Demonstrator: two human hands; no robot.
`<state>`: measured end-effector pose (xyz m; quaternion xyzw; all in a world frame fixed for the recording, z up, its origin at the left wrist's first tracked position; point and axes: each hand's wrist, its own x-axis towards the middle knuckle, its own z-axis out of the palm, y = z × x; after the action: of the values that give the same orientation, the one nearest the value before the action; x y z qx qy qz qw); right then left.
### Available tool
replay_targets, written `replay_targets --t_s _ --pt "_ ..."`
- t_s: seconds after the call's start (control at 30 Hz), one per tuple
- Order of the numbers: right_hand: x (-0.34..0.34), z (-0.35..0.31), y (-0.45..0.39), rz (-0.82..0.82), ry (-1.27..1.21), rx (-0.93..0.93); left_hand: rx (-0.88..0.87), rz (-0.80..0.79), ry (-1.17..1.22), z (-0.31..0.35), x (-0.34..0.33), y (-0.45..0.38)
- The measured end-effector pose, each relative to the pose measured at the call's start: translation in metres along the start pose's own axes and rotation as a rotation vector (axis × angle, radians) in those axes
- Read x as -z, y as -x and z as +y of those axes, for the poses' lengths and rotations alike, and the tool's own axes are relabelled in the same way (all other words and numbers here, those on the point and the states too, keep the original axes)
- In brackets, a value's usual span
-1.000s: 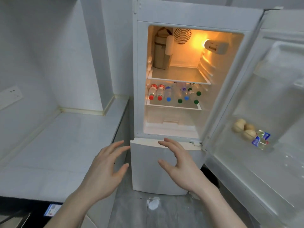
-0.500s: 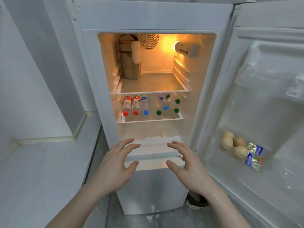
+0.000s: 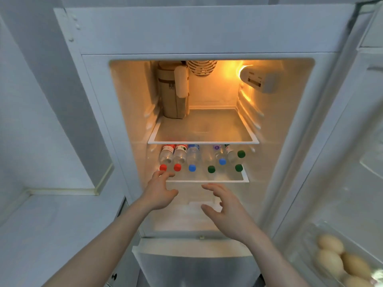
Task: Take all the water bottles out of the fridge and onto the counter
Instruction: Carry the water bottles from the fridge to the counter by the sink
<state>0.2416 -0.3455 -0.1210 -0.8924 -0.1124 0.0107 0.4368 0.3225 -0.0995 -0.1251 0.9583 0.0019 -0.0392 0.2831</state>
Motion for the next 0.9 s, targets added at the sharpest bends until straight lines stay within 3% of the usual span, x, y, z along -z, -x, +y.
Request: replay_targets --t_s 0.47,0.9 --pt "0.001 0.021 -0.061 0.002 0.028 -0.055 0.272 -0.079 -0.098 -0.019 -0.027 -0.114" --pt "-0.036 0.008 -0.13 -0.064 0.088 -0.092 0.223 -0.191 -0.24 -0.031 -0.031 -0.126"
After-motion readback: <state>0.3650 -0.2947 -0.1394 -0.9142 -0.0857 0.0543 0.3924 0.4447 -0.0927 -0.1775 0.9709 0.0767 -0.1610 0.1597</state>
